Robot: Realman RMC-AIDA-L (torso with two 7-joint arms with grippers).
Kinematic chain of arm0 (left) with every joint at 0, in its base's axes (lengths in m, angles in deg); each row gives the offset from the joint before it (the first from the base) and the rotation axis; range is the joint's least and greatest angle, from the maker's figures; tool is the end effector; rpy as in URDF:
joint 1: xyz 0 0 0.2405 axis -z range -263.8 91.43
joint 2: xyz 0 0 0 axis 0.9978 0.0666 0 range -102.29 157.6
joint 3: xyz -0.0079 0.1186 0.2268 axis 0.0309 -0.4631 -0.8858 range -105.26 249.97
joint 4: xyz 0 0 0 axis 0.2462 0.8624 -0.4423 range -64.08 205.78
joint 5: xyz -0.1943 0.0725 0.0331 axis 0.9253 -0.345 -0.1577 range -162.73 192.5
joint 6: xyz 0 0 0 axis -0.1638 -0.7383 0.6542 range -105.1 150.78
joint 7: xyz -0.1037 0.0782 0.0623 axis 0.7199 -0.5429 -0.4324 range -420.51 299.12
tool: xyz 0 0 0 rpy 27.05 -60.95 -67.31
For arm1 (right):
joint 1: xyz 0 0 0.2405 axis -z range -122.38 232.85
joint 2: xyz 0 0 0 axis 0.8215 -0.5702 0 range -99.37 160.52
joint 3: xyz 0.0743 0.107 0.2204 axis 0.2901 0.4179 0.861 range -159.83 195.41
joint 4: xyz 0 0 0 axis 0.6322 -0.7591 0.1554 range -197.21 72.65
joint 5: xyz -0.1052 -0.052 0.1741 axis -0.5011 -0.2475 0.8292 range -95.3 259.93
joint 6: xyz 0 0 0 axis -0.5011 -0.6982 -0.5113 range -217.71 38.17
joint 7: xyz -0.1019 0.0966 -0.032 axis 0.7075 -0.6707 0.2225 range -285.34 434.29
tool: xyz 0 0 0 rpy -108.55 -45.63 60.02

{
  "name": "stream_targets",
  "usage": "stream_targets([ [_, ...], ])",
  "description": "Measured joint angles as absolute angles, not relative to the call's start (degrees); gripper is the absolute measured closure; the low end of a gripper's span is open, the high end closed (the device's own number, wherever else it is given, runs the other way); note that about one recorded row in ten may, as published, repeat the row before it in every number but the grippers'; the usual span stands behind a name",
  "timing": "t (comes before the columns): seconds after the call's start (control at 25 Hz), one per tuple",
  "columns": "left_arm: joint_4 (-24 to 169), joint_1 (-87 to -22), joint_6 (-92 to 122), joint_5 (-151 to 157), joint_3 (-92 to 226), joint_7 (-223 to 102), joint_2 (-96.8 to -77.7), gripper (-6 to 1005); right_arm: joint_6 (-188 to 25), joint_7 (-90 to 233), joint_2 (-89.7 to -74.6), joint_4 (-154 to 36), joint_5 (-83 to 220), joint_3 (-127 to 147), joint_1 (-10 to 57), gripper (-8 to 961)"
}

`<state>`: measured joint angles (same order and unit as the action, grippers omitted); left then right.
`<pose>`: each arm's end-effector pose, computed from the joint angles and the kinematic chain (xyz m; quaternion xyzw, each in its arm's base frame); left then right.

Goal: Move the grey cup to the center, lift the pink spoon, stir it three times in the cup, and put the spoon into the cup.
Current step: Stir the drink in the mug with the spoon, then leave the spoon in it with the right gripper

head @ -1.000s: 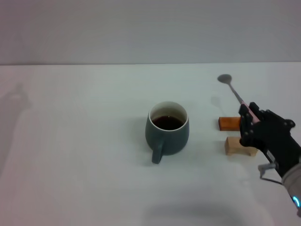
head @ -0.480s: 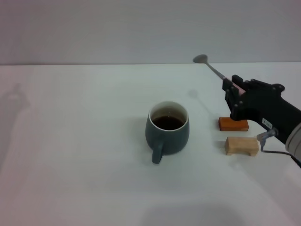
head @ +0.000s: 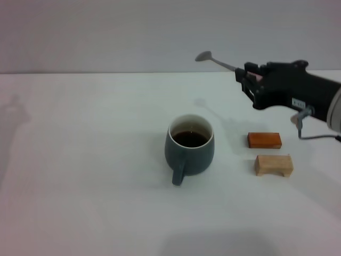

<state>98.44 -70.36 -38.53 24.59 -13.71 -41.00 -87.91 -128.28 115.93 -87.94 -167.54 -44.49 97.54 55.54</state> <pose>-0.3376 0.3427 0.0822 -0.5975 -0.2257 -0.3826 0.6676 0.1361 0.3067 0.0210 -0.8794 0.2136 0.1879 0.3817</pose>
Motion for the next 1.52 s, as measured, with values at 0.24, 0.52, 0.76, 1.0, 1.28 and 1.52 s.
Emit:
stream_targets([
  [0.24,98.5,-70.2,-38.3,24.3,-12.8,-41.0,-88.24,1001,-138.9,109.0,-87.95,-168.3,-51.0,101.4,46.5,808],
  [0.52,98.8,-70.1,-38.3,24.3,-12.7,-41.0,-88.42,1001,-152.1,105.3,-88.06,-168.6,-54.1,105.7,36.7,808],
  [0.76,98.9,-70.1,-38.3,24.4,-12.7,-41.0,-88.55,1001,-160.1,103.2,-87.98,-167.0,-54.2,109.4,30.4,808],
  [1.0,99.0,-70.1,-38.5,24.4,-12.7,-41.0,-88.79,1001,-166.8,101.9,-87.97,-163.7,-54.6,112.1,24.6,808],
  [1.28,99.0,-70.0,-38.5,24.5,-12.7,-41.0,-89.13,1001,-172.5,101.0,-87.98,-157.3,-54.6,115.0,18.7,808],
  [1.52,99.0,-70.0,-38.7,24.7,-12.7,-41.0,-89.25,1001,-177.1,100.7,-87.77,-152.4,-54.6,119.1,13.4,808],
])
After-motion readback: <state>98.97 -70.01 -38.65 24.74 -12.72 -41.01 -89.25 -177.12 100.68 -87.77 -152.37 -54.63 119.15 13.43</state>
